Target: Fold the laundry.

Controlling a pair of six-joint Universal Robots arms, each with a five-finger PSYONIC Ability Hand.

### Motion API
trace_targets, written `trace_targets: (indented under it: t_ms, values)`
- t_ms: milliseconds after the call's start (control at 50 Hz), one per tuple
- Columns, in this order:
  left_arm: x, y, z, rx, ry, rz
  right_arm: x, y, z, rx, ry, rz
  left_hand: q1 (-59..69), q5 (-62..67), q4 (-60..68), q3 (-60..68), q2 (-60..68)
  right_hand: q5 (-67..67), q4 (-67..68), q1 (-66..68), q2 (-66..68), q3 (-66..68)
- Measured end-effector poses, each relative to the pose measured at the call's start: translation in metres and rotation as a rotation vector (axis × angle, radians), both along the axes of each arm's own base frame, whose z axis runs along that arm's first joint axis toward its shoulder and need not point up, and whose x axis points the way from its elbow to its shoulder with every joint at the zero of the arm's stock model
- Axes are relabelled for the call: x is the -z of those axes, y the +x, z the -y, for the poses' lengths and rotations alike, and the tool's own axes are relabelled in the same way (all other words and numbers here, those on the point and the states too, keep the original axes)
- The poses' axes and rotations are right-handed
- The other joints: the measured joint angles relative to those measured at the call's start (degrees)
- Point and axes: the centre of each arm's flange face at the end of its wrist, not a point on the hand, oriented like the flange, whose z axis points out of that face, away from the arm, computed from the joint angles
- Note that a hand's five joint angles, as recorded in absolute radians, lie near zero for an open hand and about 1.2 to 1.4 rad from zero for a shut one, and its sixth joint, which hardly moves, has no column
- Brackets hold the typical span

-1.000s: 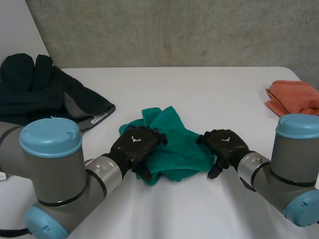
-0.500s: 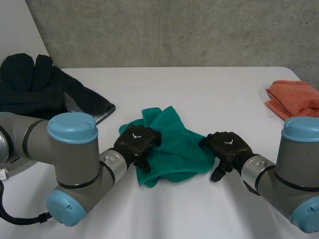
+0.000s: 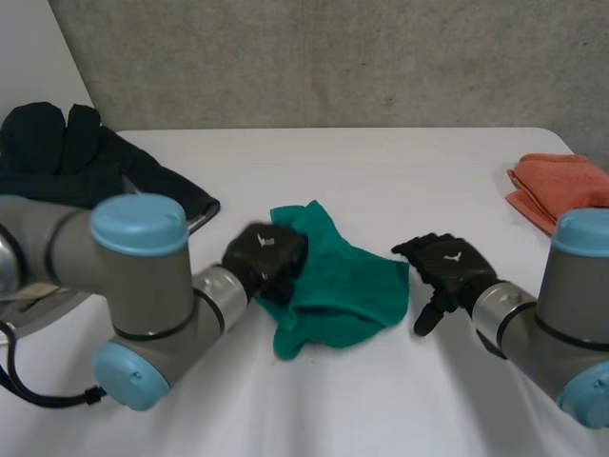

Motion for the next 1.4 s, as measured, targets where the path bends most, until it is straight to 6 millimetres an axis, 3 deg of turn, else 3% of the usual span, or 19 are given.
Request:
trace_targets:
  t_ms: [140,260,380,540,620,680,720,780,900,920,940,960,1000,1020,1060,1180,1240,1280,1400]
  values:
    - [-0.085,0.010,0.001,-0.058,-0.191,-0.131,-0.013,-0.010,0.018,0.066,-0.001,0.011,0.0,0.0,0.0,0.1,0.0,0.0,-0.4,0.0,-0.2,-0.1]
    - [-0.136,0.021,-0.002,-0.085,-0.303,-0.207,-0.014,-0.003,0.023,0.060,0.079,0.051,0.0,0.0,0.0,0.1,0.0,0.0,-0.4,0.0,-0.2,-0.1]
    - [-0.155,0.024,-0.005,-0.088,-0.336,-0.231,-0.003,0.016,0.022,0.015,0.174,0.127,0.0,0.0,0.0,0.1,0.0,0.0,-0.4,0.0,-0.2,-0.1]
    - [-0.171,0.027,-0.010,-0.092,-0.347,-0.273,0.016,0.069,0.023,-0.030,0.292,0.337,0.0,0.0,0.0,0.3,0.2,1.4,1.1,1.1,1.2,1.3]
    - [-0.189,0.031,-0.014,-0.099,-0.371,-0.329,0.019,0.087,0.029,-0.030,0.324,0.428,0.0,0.0,0.0,0.3,0.2,14.1,13.9,14.3,14.3,14.2]
    - [-0.205,0.035,-0.018,-0.104,-0.401,-0.367,0.012,0.094,0.034,-0.028,0.303,0.467,0.0,0.0,0.0,0.4,0.2,39.7,40.9,40.1,41.7,41.3]
    - [-0.216,0.039,-0.020,-0.113,-0.425,-0.390,0.003,0.096,0.038,-0.020,0.265,0.481,0.0,0.0,0.0,0.4,0.2,52.6,52.9,51.7,53.8,53.2]
    - [-0.228,0.045,-0.022,-0.128,-0.455,-0.412,-0.018,0.093,0.043,-0.005,0.174,0.489,0.0,0.0,0.0,0.4,0.2,54.1,55.7,51.8,55.0,55.5]
    - [-0.248,0.063,-0.020,-0.182,-0.520,-0.437,-0.099,0.061,0.057,0.039,-0.147,0.441,0.0,0.0,0.0,0.4,0.2,54.2,55.9,51.8,55.0,55.6]
    - [-0.252,0.069,-0.016,-0.205,-0.536,-0.437,-0.123,0.048,0.059,0.049,-0.245,0.408,0.0,0.0,0.0,0.4,0.2,54.2,55.9,51.8,55.0,55.6]
    - [-0.252,0.071,-0.015,-0.212,-0.540,-0.437,-0.129,0.045,0.060,0.051,-0.268,0.399,0.0,0.0,0.0,0.4,0.2,54.2,55.9,51.8,55.0,55.6]
    - [-0.254,0.078,-0.010,-0.237,-0.551,-0.432,-0.150,0.034,0.059,0.057,-0.358,0.357,0.0,0.0,0.1,0.4,0.2,54.4,55.9,51.8,55.0,55.6]
    - [-0.255,0.081,-0.007,-0.247,-0.555,-0.430,-0.154,0.032,0.059,0.058,-0.378,0.347,0.0,0.0,0.1,0.4,0.2,54.4,55.9,51.8,55.0,55.6]
    - [-0.253,0.092,0.004,-0.288,-0.561,-0.414,-0.179,0.020,0.054,0.057,-0.485,0.282,0.0,0.0,0.1,0.4,0.2,54.4,55.9,51.8,55.0,55.6]
    - [-0.249,0.099,0.013,-0.317,-0.558,-0.399,-0.193,0.016,0.048,0.052,-0.539,0.239,0.0,0.0,0.1,0.4,0.2,54.4,55.9,51.8,55.0,55.6]
    - [-0.205,0.110,0.048,-0.376,-0.452,-0.315,-0.222,0.006,0.023,0.027,-0.626,0.128,1.6,1.3,0.2,0.4,0.3,54.4,56.1,51.8,55.0,55.9]
    - [-0.175,0.109,0.062,-0.382,-0.371,-0.271,-0.219,0.006,0.017,0.010,-0.602,0.076,1.6,1.3,0.2,0.4,0.3,54.5,56.1,51.8,55.0,55.9]
    - [-0.151,0.106,0.069,-0.381,-0.307,-0.240,-0.205,0.007,0.016,-0.016,-0.551,0.021,1.6,1.3,0.2,0.4,0.3,54.5,56.1,51.8,55.0,55.9]
    - [-0.095,0.095,0.077,-0.364,-0.158,-0.171,-0.139,0.020,0.021,-0.122,-0.341,-0.110,1.6,1.3,0.2,0.4,0.3,54.5,56.0,51.8,55.0,55.9]
